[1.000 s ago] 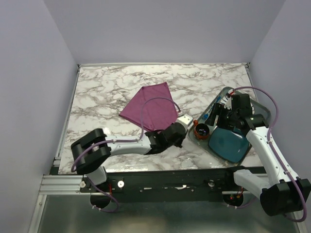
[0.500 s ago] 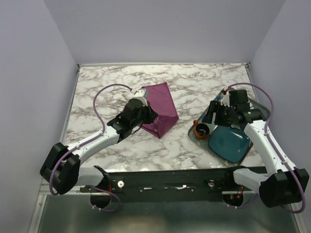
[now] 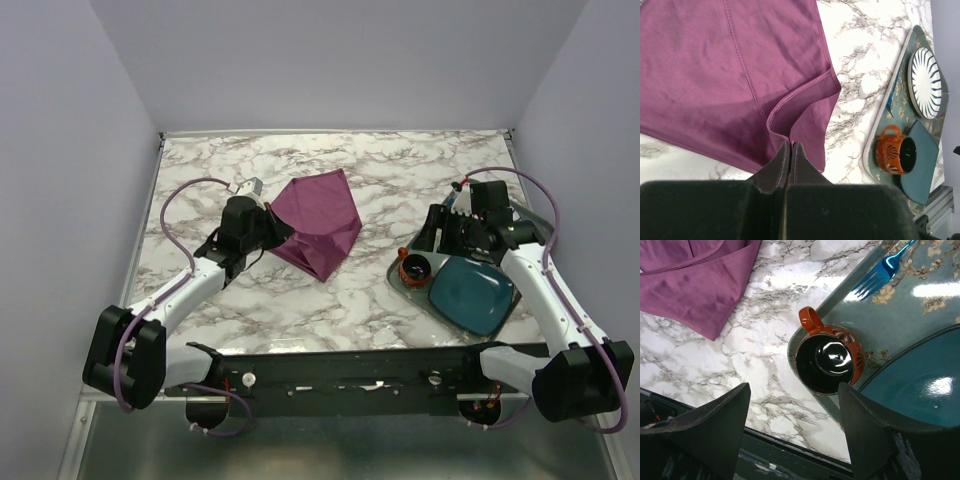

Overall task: Fold the napkin, place the utensils inside, and roll it up
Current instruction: Fold the napkin

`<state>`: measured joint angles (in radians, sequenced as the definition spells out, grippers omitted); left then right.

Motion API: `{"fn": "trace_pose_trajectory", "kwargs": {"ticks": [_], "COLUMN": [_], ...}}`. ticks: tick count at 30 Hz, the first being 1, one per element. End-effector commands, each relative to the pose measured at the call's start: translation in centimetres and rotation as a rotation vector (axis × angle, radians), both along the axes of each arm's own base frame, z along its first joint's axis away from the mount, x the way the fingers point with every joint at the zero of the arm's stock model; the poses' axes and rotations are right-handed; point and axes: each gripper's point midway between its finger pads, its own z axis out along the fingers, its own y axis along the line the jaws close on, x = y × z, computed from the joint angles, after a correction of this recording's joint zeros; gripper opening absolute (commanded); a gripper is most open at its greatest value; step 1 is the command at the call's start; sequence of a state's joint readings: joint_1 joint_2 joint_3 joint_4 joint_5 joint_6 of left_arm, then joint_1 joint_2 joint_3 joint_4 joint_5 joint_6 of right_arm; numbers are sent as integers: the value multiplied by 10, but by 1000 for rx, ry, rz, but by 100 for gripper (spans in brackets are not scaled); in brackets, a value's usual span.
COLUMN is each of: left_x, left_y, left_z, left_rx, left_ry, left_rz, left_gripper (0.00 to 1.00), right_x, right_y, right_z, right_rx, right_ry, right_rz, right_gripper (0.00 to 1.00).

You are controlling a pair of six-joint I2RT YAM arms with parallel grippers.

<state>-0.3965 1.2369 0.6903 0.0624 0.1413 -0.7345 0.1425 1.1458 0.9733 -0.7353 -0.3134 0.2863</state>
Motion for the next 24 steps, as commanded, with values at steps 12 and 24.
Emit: {"fn": "trace_pose_trajectory", "kwargs": {"ticks": [12, 24], "left_x": [20, 28], "left_y": [32, 53], "left_z": [-4, -34], "left_rx": [-57, -13], "left_ry": [57, 135], "left_rz": [79, 148], "left_gripper": [0, 0], "right_x": [10, 18], "right_y": [25, 84], "right_z": [2, -6], "right_rx": [53, 90], "right_ry": [-31, -4], "right_rz": [96, 238], "right_gripper": [79, 79]}}
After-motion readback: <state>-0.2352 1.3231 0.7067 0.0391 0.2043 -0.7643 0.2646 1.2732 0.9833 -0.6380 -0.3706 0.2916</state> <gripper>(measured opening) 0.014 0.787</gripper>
